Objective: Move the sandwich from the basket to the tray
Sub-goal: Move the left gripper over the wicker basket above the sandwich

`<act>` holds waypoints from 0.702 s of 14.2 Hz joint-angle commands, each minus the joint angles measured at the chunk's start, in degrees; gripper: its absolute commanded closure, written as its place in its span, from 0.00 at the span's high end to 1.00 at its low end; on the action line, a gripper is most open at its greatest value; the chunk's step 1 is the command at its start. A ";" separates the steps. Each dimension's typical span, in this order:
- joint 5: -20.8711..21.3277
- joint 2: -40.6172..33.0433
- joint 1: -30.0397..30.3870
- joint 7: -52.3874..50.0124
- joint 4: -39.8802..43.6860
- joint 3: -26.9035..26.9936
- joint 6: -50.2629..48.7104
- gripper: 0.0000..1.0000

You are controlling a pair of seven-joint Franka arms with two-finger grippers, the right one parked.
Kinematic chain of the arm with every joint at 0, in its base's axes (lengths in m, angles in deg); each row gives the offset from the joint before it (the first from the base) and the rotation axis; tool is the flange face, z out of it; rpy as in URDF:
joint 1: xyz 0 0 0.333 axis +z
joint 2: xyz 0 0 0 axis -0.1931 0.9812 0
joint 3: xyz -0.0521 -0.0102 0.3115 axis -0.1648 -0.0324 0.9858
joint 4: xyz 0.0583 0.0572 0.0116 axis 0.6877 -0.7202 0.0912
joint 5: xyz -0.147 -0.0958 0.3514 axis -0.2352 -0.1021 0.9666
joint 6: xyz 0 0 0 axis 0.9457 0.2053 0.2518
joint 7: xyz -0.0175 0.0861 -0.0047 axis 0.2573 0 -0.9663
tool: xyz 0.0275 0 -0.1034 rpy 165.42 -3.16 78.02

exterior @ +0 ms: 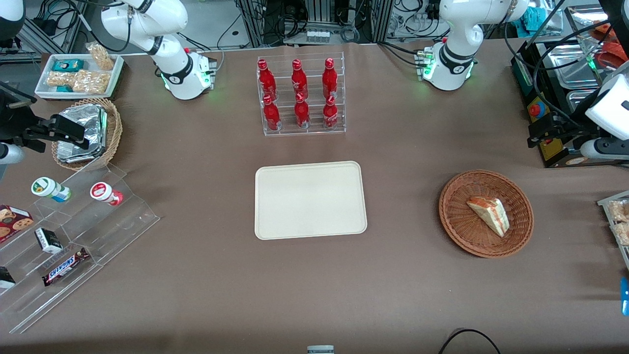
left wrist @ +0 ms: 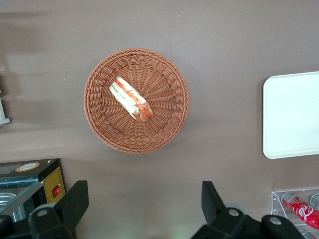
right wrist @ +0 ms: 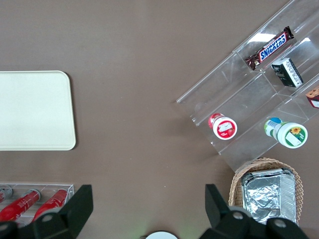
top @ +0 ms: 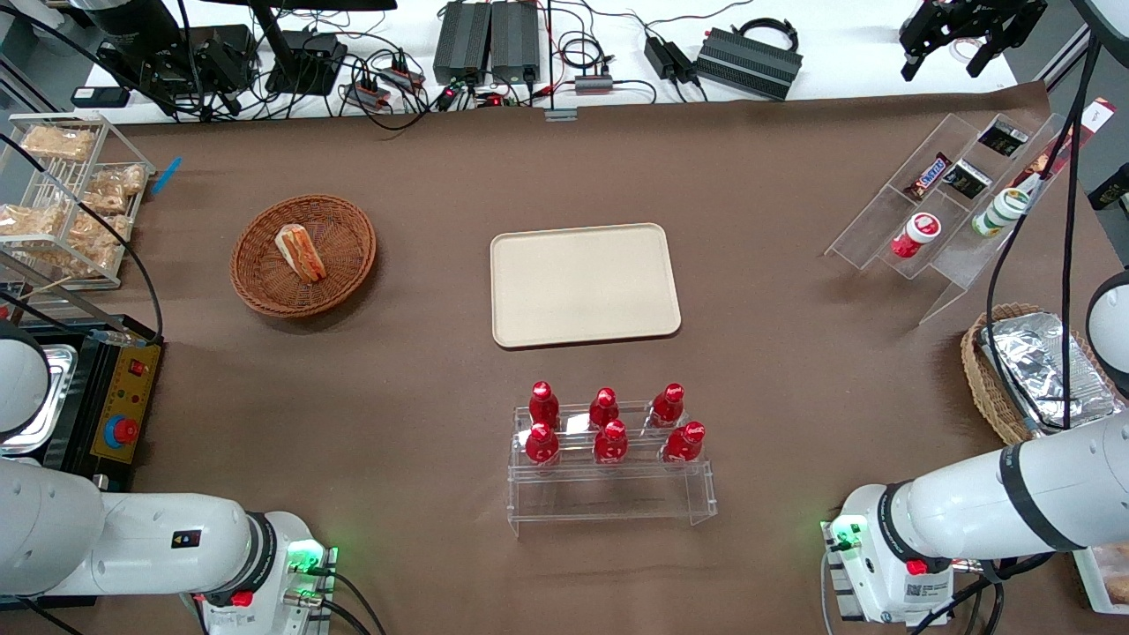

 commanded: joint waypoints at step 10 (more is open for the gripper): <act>1.19 0.23 0.11 -1.40 -0.29 0.38 0.34 1.00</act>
